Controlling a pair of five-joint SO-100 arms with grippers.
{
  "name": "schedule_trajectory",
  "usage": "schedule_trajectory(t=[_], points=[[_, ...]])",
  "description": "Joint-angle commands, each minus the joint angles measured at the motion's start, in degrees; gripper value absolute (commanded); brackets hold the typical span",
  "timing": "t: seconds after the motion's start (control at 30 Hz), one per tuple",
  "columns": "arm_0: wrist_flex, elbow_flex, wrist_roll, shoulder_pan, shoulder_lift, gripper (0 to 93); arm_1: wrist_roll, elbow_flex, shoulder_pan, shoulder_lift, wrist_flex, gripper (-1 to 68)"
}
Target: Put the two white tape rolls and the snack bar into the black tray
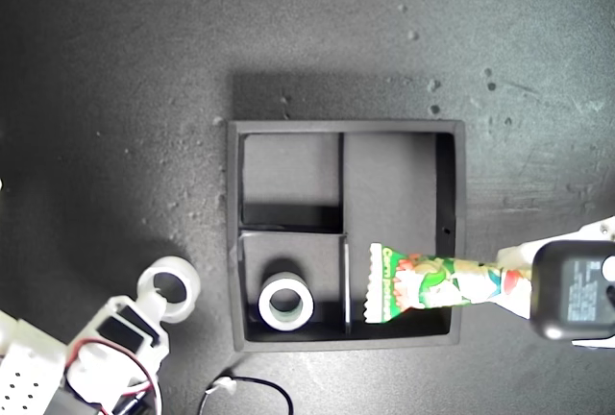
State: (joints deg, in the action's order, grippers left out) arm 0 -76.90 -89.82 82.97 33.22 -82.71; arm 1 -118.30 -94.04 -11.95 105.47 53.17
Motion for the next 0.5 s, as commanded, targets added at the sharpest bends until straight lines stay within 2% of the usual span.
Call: schedule_trajectory(t=[0.0, 0.47], points=[[0.53, 2.11, -0.79, -1.23, 0.97, 9.7, 74.79, 0.88, 0.79, 0.00, -1.76, -0.5], [0.62, 8.79, -2.72, -3.96, 13.10, 10.4, 74.71, 0.88, -2.11, 0.00, -1.49, -0.5]])
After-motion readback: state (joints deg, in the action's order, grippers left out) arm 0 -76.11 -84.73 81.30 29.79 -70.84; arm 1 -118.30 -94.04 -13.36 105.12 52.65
